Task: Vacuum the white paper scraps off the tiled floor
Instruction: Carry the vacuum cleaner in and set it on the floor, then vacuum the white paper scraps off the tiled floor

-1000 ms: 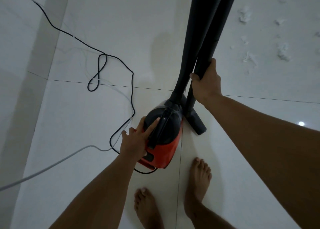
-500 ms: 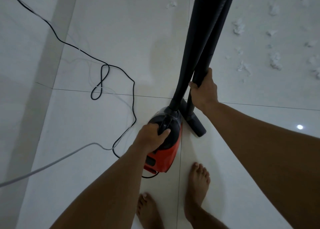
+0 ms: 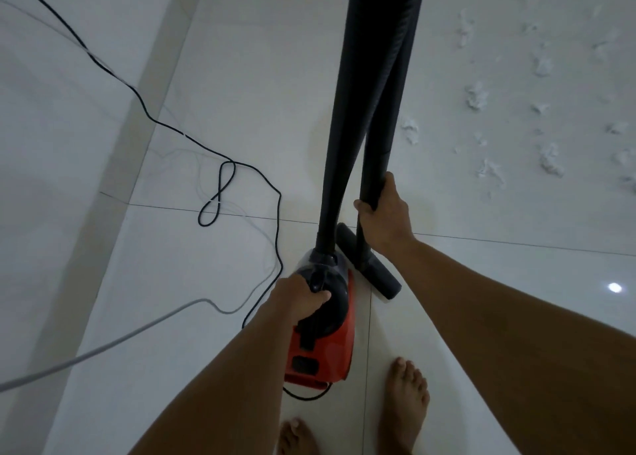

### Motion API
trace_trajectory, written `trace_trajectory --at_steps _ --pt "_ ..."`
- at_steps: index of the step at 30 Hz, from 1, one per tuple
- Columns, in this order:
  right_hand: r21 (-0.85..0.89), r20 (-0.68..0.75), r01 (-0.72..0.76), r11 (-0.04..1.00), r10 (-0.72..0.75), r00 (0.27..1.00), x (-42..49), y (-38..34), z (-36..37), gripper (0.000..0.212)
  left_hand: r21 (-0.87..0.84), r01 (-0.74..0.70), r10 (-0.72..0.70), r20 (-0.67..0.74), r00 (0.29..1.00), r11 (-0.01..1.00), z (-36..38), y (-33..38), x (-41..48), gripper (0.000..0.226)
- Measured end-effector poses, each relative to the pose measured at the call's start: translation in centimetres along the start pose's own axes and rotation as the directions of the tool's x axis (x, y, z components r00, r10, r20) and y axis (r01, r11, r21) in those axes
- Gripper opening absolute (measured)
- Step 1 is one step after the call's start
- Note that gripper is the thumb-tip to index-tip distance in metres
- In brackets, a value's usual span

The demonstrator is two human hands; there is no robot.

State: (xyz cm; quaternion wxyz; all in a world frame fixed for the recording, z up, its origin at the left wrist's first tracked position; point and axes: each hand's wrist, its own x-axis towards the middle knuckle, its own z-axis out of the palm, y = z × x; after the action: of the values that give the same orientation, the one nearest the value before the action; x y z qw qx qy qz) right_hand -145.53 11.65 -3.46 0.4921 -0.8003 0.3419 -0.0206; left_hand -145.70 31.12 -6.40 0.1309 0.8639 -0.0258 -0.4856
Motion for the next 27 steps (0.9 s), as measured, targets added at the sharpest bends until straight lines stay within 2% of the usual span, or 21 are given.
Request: trace_trajectory --at_steps 2,4,6,8,10,11,16,19,21,23,24,26,27 --pt "-0.006 0.02 0.019 1.0 -0.019 1.0 -0.2 -0.5 0.0 0.032 -0.177 -0.132 0.122 -0.069 0.99 0.975 -3.6 2.6 -0.9 0.107" --pt "0.0 0.035 0.026 1.0 -0.026 0.999 -0.4 -0.8 -0.1 0.031 -0.404 -0.392 0.307 -0.26 0.916 0.827 -8.2 6.5 -2.6 0.122" --pt "-0.005 0.047 0.017 1.0 -0.017 0.999 -0.7 -1.2 -0.3 0.032 -0.415 -0.634 0.455 -0.455 0.766 0.652 -12.5 10.6 -4.6 0.106" --pt "-0.001 0.046 -0.002 1.0 0.003 0.999 -1.1 -1.6 -0.3 0.033 -0.332 -0.766 0.515 -0.587 0.625 0.551 -15.1 14.0 -6.5 0.073" --pt "0.022 0.02 -0.024 0.999 0.024 1.0 -1.4 -2.3 -0.5 0.033 -0.285 -0.816 0.505 -0.67 0.545 0.502 -16.1 16.3 -7.8 0.035" --pt "0.032 0.007 -0.035 0.999 0.035 0.999 -1.6 -2.7 -0.8 0.031 -0.281 -0.822 0.492 -0.689 0.532 0.496 -16.3 16.9 -8.2 0.023" --pt "0.06 0.029 -0.043 0.997 0.041 0.999 -2.8 -6.6 -5.8 0.028 -0.366 -0.769 0.379 -0.708 0.595 0.524 -16.3 17.3 -9.0 0.02" --pt "0.16 -0.023 0.053 0.986 -0.05 0.998 -2.7 -13.3 -12.5 0.038 -0.434 -0.708 0.349 -0.652 0.673 0.557 -15.6 16.4 -9.9 0.022" --pt "0.239 0.054 0.153 0.959 -0.17 0.984 -2.0 -20.3 -16.8 0.046 -0.434 -0.694 0.367 -0.622 0.692 0.574 -15.1 15.9 -10.7 0.021" --pt "0.234 0.216 0.259 0.937 -0.31 0.926 -1.3 -27.7 -19.6 0.052 -0.416 -0.69 0.386 -0.604 0.697 0.593 -14.8 15.7 -11.6 0.021" --pt "0.19 0.268 0.33 0.924 -0.373 0.889 -1.3 -31.1 -20.3 0.044 -0.408 -0.683 0.388 -0.598 0.701 0.605 -14.8 15.8 -12.1 0.022" --pt "0.122 0.274 0.436 0.891 -0.453 0.848 -2.0 -36.1 -20.9 0.018 -0.41 -0.667 0.368 -0.599 0.711 0.622 -14.6 15.9 -12.9 0.021" --pt "0.111 0.252 0.47 0.876 -0.482 0.839 -2.5 -37.7 -21.1 0.021 -0.422 -0.654 0.342 -0.605 0.719 0.628 -14.6 15.8 -13.3 0.021"
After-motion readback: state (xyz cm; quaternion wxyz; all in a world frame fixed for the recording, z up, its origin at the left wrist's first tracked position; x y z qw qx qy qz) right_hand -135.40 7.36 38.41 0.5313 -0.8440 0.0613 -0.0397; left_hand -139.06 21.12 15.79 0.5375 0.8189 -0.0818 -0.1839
